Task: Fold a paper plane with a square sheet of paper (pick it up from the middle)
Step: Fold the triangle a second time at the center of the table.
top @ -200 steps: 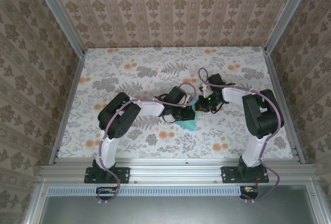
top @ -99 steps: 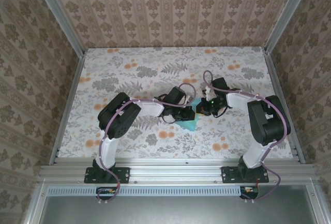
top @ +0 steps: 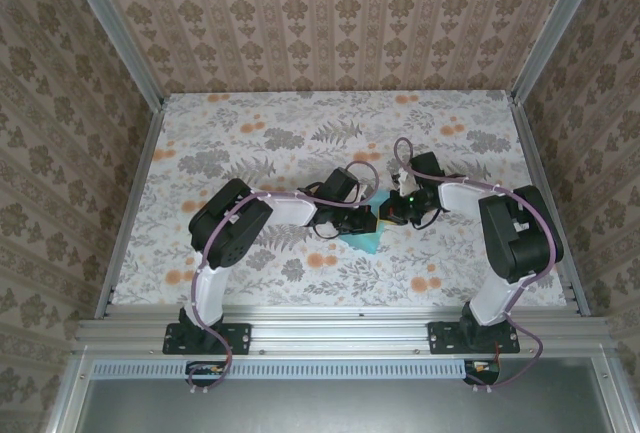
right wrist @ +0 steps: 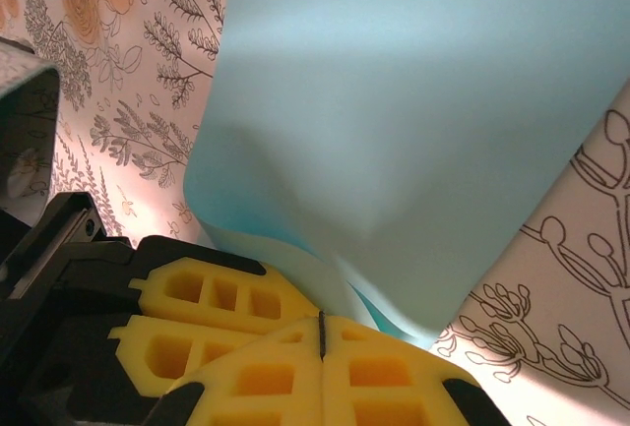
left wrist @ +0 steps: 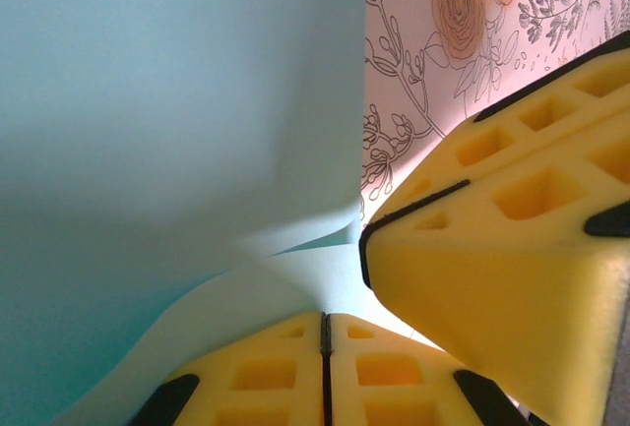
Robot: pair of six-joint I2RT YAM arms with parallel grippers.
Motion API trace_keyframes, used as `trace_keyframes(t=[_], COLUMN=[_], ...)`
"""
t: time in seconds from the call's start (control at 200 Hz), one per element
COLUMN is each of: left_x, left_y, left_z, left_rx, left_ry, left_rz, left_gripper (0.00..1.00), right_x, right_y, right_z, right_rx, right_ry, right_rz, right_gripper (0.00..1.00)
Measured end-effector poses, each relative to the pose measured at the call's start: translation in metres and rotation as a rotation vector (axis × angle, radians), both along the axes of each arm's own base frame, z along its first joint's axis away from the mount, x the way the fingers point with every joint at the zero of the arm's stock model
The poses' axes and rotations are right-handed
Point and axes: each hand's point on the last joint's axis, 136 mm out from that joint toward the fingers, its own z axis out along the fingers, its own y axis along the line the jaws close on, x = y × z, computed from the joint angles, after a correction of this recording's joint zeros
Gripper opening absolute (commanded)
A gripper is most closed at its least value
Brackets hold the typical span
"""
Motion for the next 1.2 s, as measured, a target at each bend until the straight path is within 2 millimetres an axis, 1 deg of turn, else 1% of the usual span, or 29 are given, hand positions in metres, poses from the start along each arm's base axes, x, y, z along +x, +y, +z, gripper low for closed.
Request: trace_keyframes(t=[0.1,0.25,0.36,0.855,1.035,1.13,1.2], left_x=[0.001,0.001,0.001,0.001,0.001,0.001,0.001], left_y=[0.0,0.0,0.0,0.0,-0.001,0.0,-0.001], left_z=[0.001,0.001,0.001,0.002,0.002,0.002,0.002], left_rx=[-0.006,-0.009,-0.01,-0.013,-0.015,-0.015,-0.017], left_ry=[-0.001,-0.002,-0.001,0.0,-0.001,0.0,0.0], left_rz=[-0.001,0.0,-0.002,-0.003,-0.003,-0.003,-0.004], left_gripper=[0.09,0.09,0.1,0.1,0.1,0.1,0.11], right_x=[-0.001,-0.015,-0.017,-0.015,-0.009,-0.007,-0.007], right_y=[-0.003,-0.009,-0.011,-0.009,-0.007,-0.007,-0.007], right_z=[-0.002,-0.014,-0.016,-0.012,-0.007,-0.009,-0.015], right_rx=[-0.006,-0.031,-0.031,-0.013,0.002,0.004,-0.002], right_ry=[0.007,0.063,0.08,0.083,0.062,0.06,0.075], right_rz=[-0.01,-0.02,-0.032,-0.05,-0.065,-0.069,-0.069], right_gripper=[0.02,0.02,0.02,0.01,0.01,0.01,0.01])
